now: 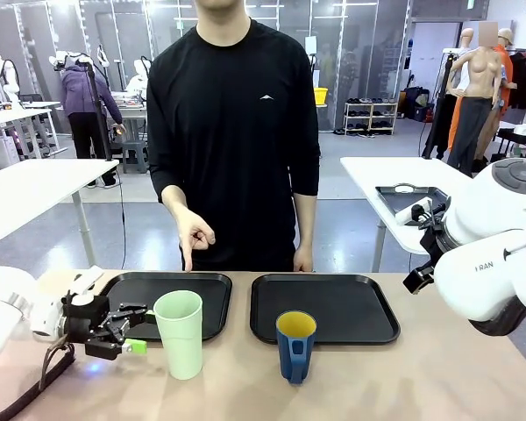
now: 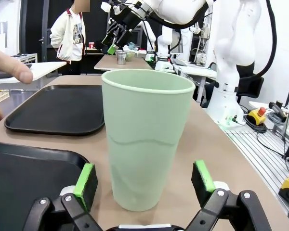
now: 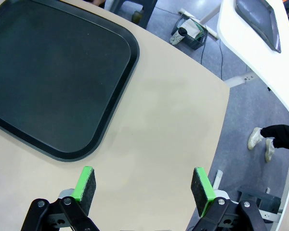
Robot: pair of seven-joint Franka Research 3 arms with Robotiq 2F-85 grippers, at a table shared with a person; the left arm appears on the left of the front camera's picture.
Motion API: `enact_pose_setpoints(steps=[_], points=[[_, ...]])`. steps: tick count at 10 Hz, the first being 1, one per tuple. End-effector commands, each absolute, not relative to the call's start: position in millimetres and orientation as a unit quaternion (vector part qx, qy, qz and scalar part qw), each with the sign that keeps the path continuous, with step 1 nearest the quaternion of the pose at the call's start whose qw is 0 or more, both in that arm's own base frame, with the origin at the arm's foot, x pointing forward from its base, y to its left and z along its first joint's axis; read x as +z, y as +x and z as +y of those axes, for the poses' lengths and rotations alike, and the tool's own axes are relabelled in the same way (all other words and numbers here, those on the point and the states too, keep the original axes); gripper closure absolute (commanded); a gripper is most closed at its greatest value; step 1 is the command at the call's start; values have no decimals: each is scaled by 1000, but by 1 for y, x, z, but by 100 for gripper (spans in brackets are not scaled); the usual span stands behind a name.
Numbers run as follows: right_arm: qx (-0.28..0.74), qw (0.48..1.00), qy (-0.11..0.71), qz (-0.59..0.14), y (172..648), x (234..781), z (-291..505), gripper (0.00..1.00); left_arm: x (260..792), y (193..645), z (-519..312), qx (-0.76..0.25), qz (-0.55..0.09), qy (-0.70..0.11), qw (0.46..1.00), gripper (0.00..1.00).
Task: Sort and store the cups by type.
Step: Pick up the Reusable plastic cup.
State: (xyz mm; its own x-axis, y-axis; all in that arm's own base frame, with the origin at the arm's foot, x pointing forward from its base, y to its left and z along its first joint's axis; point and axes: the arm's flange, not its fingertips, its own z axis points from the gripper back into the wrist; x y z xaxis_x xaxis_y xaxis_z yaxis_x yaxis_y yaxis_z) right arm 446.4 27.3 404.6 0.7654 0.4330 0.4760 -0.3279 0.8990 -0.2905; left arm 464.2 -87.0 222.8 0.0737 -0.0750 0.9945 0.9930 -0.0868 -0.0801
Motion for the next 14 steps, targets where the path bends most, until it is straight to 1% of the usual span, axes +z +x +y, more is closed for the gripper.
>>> enact_pose_setpoints(steps=[1, 7, 14], points=[[203, 935, -95, -274, 445, 402, 27, 0, 210, 470, -102, -522, -449, -523, 502, 0], [203, 935, -95, -274, 445, 402, 27, 0, 197, 472, -128, -518, -450, -525, 503, 0], [203, 935, -95, -274, 445, 402, 27, 0, 179, 469, -162, -523, -435, -540, 495, 0]])
